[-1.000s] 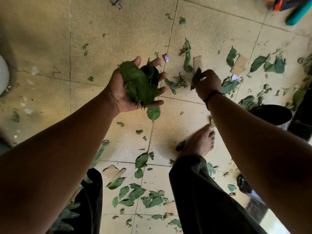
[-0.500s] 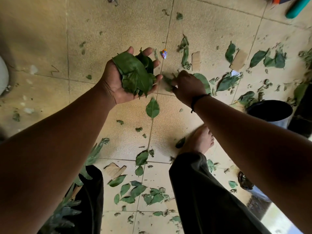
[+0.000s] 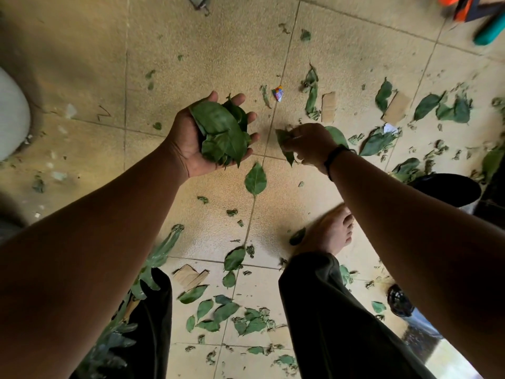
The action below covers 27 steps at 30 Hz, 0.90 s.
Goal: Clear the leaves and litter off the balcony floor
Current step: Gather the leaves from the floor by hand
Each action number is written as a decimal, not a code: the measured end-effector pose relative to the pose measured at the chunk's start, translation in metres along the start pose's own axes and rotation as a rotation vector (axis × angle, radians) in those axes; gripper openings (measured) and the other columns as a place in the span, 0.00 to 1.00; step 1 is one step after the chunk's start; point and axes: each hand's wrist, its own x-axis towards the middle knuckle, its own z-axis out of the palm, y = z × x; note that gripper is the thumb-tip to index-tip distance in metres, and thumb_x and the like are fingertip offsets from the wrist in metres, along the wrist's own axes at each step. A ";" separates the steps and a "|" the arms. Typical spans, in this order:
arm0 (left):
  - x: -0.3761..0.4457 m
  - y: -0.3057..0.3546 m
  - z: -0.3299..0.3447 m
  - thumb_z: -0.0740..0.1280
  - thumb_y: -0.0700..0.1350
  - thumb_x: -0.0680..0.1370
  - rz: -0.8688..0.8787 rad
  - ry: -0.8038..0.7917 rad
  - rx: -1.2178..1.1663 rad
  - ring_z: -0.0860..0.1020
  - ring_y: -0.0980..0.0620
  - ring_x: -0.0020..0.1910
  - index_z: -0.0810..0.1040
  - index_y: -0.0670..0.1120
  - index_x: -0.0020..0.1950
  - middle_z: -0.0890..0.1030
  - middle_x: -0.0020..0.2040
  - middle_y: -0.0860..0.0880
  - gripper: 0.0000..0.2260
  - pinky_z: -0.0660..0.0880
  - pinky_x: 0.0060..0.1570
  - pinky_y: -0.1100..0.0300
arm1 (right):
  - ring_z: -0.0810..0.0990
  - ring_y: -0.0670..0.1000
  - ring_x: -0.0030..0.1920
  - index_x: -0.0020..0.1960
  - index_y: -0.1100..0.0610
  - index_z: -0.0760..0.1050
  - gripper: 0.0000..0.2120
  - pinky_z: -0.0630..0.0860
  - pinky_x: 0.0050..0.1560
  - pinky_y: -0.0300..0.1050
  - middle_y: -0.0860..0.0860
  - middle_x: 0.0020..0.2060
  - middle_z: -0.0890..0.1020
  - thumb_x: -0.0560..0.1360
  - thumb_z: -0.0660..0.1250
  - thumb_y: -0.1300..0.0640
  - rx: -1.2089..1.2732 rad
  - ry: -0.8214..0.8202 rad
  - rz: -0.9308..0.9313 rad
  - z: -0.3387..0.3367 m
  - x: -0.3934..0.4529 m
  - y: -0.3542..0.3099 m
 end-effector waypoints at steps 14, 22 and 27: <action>-0.004 0.003 0.017 0.54 0.62 0.79 -0.074 -0.322 -0.079 0.78 0.44 0.58 0.77 0.54 0.62 0.81 0.60 0.48 0.20 0.74 0.59 0.41 | 0.79 0.47 0.40 0.47 0.57 0.77 0.09 0.77 0.40 0.45 0.48 0.39 0.81 0.71 0.73 0.55 0.024 0.161 -0.247 -0.010 -0.095 -0.096; -0.008 0.002 0.007 0.53 0.62 0.79 -0.031 -0.407 -0.127 0.78 0.42 0.60 0.80 0.54 0.60 0.80 0.61 0.46 0.21 0.73 0.60 0.39 | 0.80 0.47 0.48 0.58 0.50 0.76 0.19 0.76 0.42 0.40 0.45 0.51 0.79 0.72 0.72 0.43 0.176 0.266 -0.306 -0.013 -0.113 -0.099; -0.013 0.007 0.000 0.56 0.61 0.79 -0.080 -0.476 -0.196 0.78 0.38 0.61 0.78 0.52 0.64 0.79 0.64 0.45 0.21 0.75 0.58 0.37 | 0.80 0.65 0.40 0.37 0.57 0.73 0.14 0.79 0.44 0.63 0.61 0.37 0.81 0.75 0.67 0.48 0.312 0.423 -0.096 -0.001 -0.071 -0.050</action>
